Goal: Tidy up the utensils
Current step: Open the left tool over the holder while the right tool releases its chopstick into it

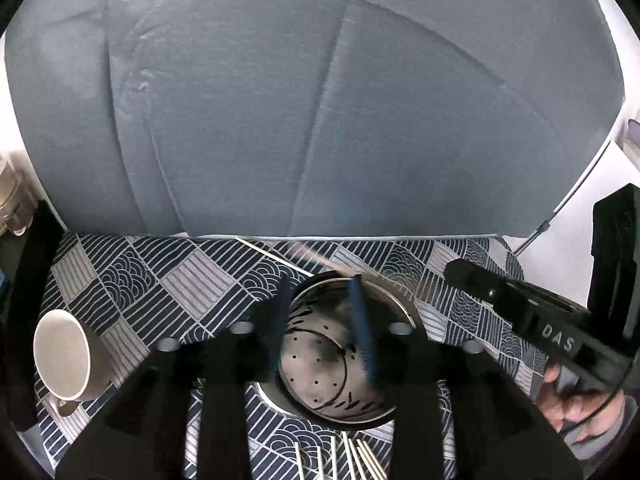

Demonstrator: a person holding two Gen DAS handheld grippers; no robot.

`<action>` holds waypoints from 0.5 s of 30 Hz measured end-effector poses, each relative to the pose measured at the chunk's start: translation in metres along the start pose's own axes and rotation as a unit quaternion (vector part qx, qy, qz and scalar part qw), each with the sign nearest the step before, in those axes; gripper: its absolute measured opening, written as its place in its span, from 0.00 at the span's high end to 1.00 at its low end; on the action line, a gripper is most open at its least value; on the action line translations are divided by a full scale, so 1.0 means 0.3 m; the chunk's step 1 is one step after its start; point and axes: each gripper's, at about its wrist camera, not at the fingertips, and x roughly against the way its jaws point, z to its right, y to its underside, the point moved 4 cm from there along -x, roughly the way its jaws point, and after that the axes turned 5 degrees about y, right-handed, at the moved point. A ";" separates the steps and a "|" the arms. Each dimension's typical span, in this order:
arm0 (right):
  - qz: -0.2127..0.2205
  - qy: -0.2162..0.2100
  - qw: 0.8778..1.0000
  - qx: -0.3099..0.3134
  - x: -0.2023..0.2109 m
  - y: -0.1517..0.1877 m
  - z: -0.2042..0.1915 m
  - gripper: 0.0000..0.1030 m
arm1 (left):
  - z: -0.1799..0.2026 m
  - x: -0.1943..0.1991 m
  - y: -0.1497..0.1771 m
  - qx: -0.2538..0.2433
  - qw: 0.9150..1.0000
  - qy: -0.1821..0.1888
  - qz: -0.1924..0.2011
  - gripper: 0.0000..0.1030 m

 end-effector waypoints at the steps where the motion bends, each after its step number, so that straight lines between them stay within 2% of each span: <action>1: -0.001 0.003 1.000 -0.001 -0.002 0.001 0.010 0.92 | -0.006 0.001 0.004 0.004 1.000 0.003 0.001 0.63; 6: -0.010 0.015 1.000 -0.007 -0.017 0.014 0.064 0.92 | -0.047 0.017 0.014 0.020 1.000 -0.002 0.002 0.50; 12: -0.030 0.031 0.999 -0.006 -0.063 0.040 0.114 0.90 | -0.128 0.038 0.033 0.049 0.998 -0.027 0.005 0.36; 15: -0.038 0.041 0.998 -0.009 -0.087 0.052 0.146 0.67 | -0.174 0.037 0.040 0.064 0.997 -0.040 0.001 0.28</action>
